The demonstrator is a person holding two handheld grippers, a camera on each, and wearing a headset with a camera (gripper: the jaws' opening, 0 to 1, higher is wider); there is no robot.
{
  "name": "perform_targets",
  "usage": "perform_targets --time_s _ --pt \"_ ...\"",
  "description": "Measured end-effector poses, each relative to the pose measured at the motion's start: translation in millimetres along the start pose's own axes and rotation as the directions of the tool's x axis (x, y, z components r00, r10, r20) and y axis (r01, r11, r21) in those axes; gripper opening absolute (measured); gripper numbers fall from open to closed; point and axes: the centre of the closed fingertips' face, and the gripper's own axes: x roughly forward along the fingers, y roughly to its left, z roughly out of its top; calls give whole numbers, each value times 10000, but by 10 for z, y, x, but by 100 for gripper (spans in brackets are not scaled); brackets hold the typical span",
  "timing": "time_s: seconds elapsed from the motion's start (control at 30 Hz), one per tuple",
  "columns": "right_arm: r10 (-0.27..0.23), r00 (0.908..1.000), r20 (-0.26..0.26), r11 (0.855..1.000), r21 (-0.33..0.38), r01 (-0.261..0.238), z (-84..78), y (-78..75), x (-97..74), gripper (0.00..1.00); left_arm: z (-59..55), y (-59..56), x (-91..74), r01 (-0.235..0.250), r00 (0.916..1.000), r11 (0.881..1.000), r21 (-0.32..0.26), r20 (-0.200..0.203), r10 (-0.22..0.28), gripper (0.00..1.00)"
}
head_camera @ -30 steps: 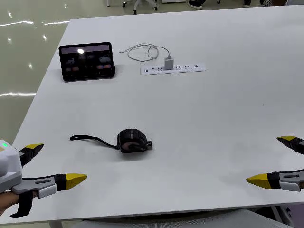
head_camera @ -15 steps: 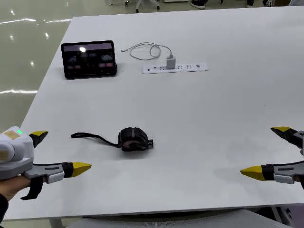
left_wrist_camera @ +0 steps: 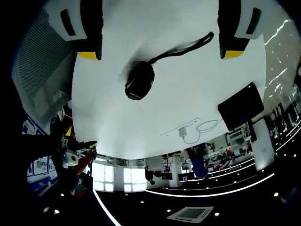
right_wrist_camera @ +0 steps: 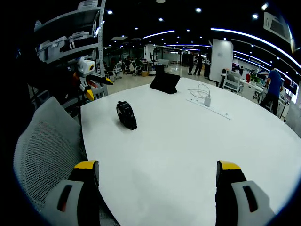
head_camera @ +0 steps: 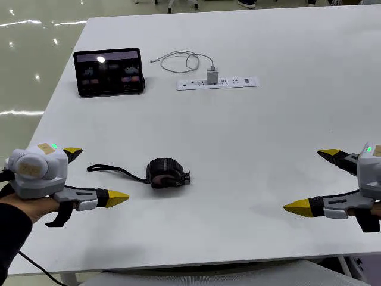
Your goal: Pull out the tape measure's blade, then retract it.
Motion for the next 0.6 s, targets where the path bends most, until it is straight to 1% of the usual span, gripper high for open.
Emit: perform_targets --time_s 0.03,0.1,0.17,0.2,0.23,0.27,0.3,0.33,0.37,0.4,0.43,0.5,0.53,0.57,0.6 --pt "59 10000 8 10000 -28 -59 10 6 22 100 -5 -7 31 73 9999 10000 8 -103 -73 100" --pt "155 9999 -11 9998 -141 -155 27 19 75 100 18 -10 94 135 9998 9997 204 -134 -133 100" --pt "321 9995 -38 9991 -292 -322 42 31 149 100 40 -38 168 347 9989 9982 485 -328 -331 100" --pt "480 9988 -90 9983 -319 -483 46 49 197 100 53 -53 215 457 9980 9960 773 -463 -422 100" --pt "770 9969 -154 9965 -309 -775 48 85 251 100 68 -64 269 531 9971 9937 992 -587 -474 100" --pt "923 9956 -166 9953 -270 -927 54 103 282 100 79 -82 305 639 9964 9910 1173 -630 -568 100" --pt "999 9948 -184 9945 -287 -1004 62 110 313 100 64 -121 339 893 9934 9879 1266 -827 -792 100" --pt "1140 9932 -238 9928 -337 -1148 70 128 363 100 29 -171 387 1254 9868 9810 1483 -1207 -1079 100" --pt "1221 9922 -267 9917 -370 -1231 75 136 394 100 31 -180 420 1351 9849 9748 1774 -1315 -1126 100" --pt "1313 9909 -302 9905 -360 -1324 87 149 442 100 47 -219 467 1602 9813 9639 2128 -1396 -1323 100" --pt "1455 9888 -339 9886 -350 -1467 92 169 476 99 37 -260 494 1872 9755 9585 2151 -1553 -1557 99" --pt "1509 9878 -391 9876 -387 -1524 106 174 550 99 54 -284 551 2056 9706 9541 2177 -1700 -1703 96" --pt "1620 9857 -457 9854 -462 -1640 117 191 601 99 78 -321 589 2308 9651 9460 2276 -1775 -1928 94" --pt "1737 9833 -548 9828 -531 -1766 131 216 654 98 103 -327 634 2378 9628 9424 2353 -1851 -1968 93" --pt "1776 9824 -570 9817 -598 -1809 146 227 695 98 119 -314 669 2336 9628 9411 2445 -1937 -1886 92"
